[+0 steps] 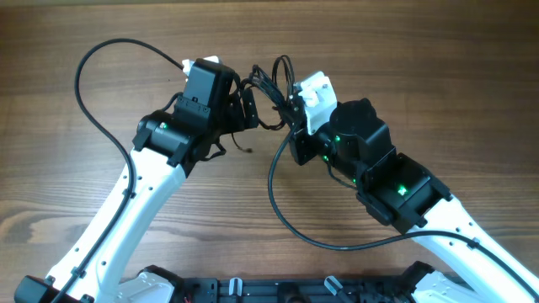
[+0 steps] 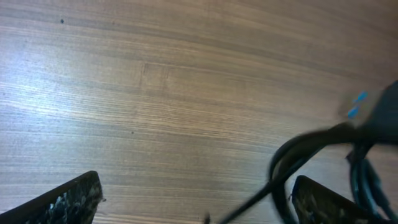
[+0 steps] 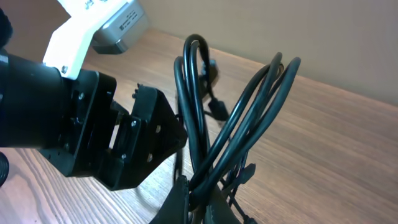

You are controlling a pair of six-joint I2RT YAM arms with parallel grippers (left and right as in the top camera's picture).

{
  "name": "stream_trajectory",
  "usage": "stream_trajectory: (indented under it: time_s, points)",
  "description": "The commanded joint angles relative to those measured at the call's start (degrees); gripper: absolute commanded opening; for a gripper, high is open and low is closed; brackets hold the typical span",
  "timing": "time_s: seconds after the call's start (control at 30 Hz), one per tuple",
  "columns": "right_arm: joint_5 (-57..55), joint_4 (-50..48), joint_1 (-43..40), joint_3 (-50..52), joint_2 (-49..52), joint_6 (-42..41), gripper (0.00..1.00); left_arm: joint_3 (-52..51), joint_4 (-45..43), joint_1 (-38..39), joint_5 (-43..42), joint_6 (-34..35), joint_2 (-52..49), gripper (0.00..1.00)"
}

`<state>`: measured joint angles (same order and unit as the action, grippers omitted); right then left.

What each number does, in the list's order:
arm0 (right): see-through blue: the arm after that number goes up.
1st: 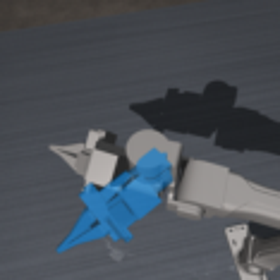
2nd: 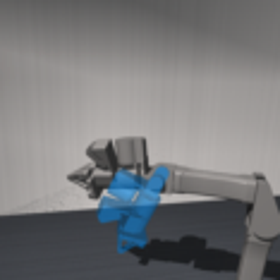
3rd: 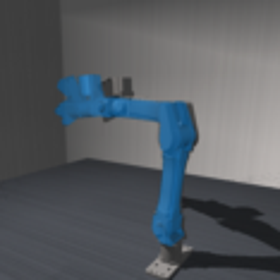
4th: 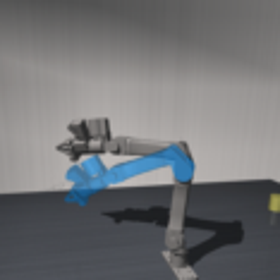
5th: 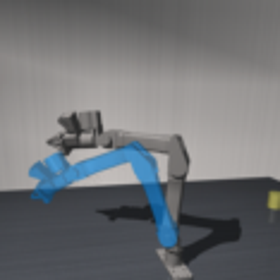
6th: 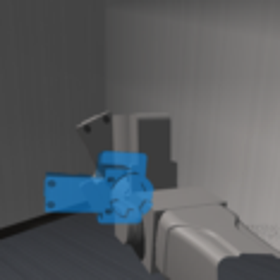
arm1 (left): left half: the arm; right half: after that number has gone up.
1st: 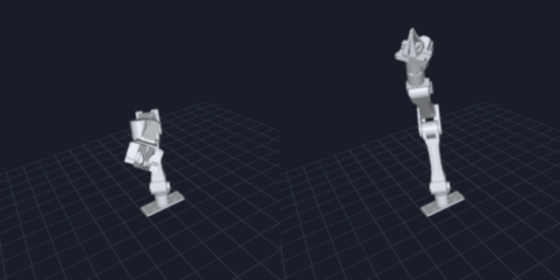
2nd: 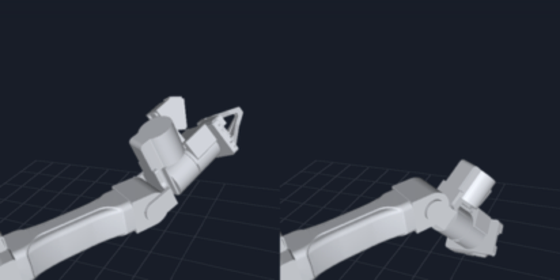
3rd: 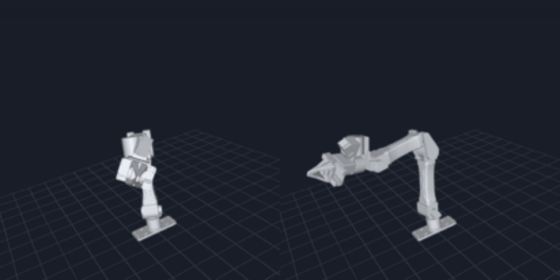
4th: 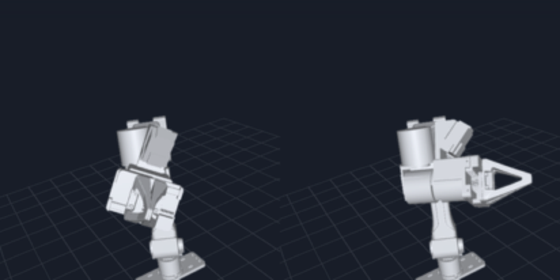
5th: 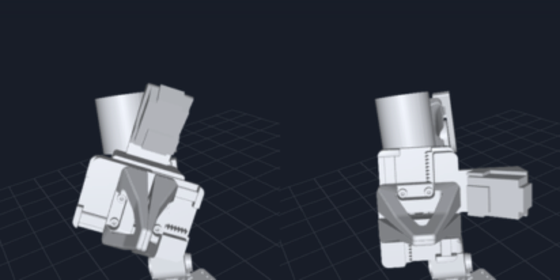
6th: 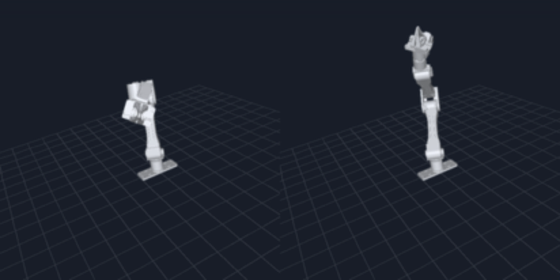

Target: Untangle cables

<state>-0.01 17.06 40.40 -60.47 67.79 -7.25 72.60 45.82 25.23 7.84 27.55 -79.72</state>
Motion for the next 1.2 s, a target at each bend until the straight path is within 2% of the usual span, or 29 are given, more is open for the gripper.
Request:
stream_trajectory:
  time_s: [0.0,0.13,0.23,0.53,0.6,0.67,0.73,0.77,0.8,0.9,0.93,1.0,1.07,1.17]
  points:
    - [0.07,-0.31,0.02,-0.61,-0.63,0.66,0.04,0.15,-0.68,0.07,-3.45,-0.07,-0.33,1.0]
    - [0.07,-0.52,0.02,-0.61,-0.66,0.63,0.04,0.15,-0.92,0.07,-6.95,-0.07,-0.33,0.98]
    - [0.04,-0.57,0.02,-0.61,-0.68,0.61,0.04,0.11,-0.85,0.07,-6.99,-0.07,-0.92,0.89]
    - [-0.7,-1.16,0.02,-0.61,-0.72,-0.35,0.04,-1.79,1.57,0.13,-8.46,-0.09,-8.5,0.87]
    - [-4.22,-0.59,0.02,-0.61,-0.74,-0.44,0.04,-1.79,1.86,0.13,-8.41,-0.39,-8.92,0.81]
    - [-11.34,0.98,0.02,-0.61,-0.74,-0.76,0.04,-1.88,4.28,0.11,-5.42,-1.31,-8.92,0.59]
    - [-21.07,2.93,0.02,-0.61,-0.74,-3.65,0.04,-1.88,9.09,0.0,1.14,-1.86,-8.92,0.51]
    - [-25.68,3.89,0.02,-0.61,-0.74,-4.17,0.04,-1.88,11.17,0.0,4.11,-1.88,-8.92,0.51]
    - [-29.33,4.68,0.02,-0.61,-0.72,-4.7,0.04,-1.9,13.94,0.0,7.96,-1.86,-8.92,0.52]
    - [-38.49,6.69,0.0,-0.61,-0.74,-4.92,0.04,-1.9,20.04,-0.07,15.45,-1.84,-8.92,0.71]
    - [-40.89,7.37,0.0,-0.61,-0.74,-4.92,0.04,-1.9,21.75,-0.46,17.2,-1.84,-8.92,0.8]
    - [-45.11,9.03,-0.59,-0.61,-0.74,-4.94,0.04,-1.9,22.69,-2.75,17.75,-0.17,-8.9,0.94]
    - [-47.15,10.99,-2.38,-0.61,-0.74,-5.46,0.04,-1.9,22.97,-5.57,17.66,1.22,-8.92,0.96]
    - [-47.56,15.23,-6.97,-0.61,-0.72,-11.91,0.04,-1.9,23.74,-12.0,15.76,1.9,-8.9,0.98]
